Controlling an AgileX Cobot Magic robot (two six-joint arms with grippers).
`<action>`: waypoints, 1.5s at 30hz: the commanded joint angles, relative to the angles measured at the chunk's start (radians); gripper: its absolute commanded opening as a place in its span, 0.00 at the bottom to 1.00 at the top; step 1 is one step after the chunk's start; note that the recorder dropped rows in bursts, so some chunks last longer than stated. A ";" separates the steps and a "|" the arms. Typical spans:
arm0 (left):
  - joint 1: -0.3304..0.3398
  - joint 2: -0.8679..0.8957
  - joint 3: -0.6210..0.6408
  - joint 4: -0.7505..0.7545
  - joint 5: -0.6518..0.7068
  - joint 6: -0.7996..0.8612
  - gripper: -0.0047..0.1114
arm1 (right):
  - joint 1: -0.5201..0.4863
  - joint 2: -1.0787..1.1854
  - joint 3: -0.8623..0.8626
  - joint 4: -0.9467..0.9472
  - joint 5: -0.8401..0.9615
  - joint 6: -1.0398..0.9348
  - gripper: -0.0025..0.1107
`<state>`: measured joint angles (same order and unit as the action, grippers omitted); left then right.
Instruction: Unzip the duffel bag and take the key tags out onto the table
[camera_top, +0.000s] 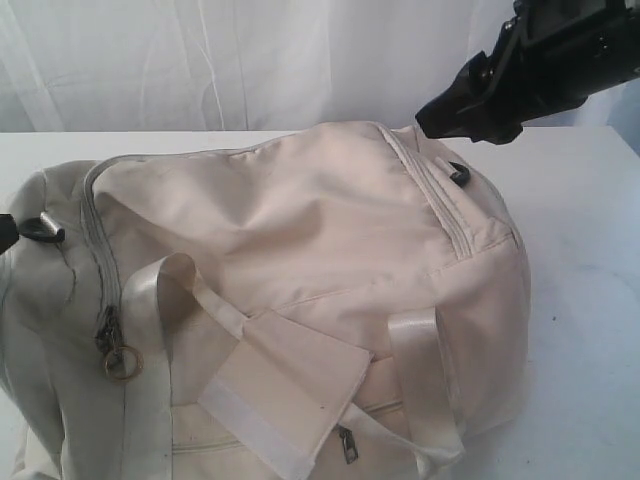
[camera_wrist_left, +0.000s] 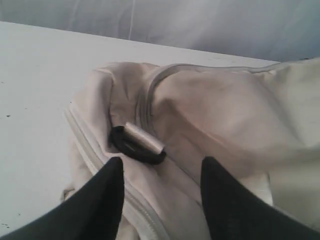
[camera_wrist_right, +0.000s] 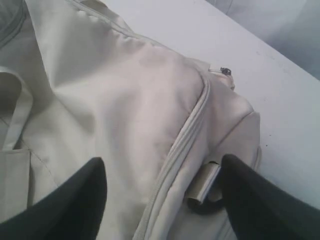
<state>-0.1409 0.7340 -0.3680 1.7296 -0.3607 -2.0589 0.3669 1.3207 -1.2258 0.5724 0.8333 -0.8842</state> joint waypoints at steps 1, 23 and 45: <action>0.000 0.000 0.008 0.015 -0.001 -0.026 0.50 | 0.002 0.001 -0.008 -0.002 -0.001 0.010 0.56; 0.000 0.016 0.126 0.015 0.109 -0.023 0.04 | 0.002 0.174 -0.008 0.053 -0.050 0.128 0.61; 0.000 0.095 -0.041 0.015 0.196 0.117 0.04 | -0.031 0.279 -0.008 -0.284 0.017 0.267 0.02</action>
<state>-0.1428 0.8072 -0.3818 1.7325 -0.2398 -1.9572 0.3652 1.6181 -1.2279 0.4715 0.7894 -0.6994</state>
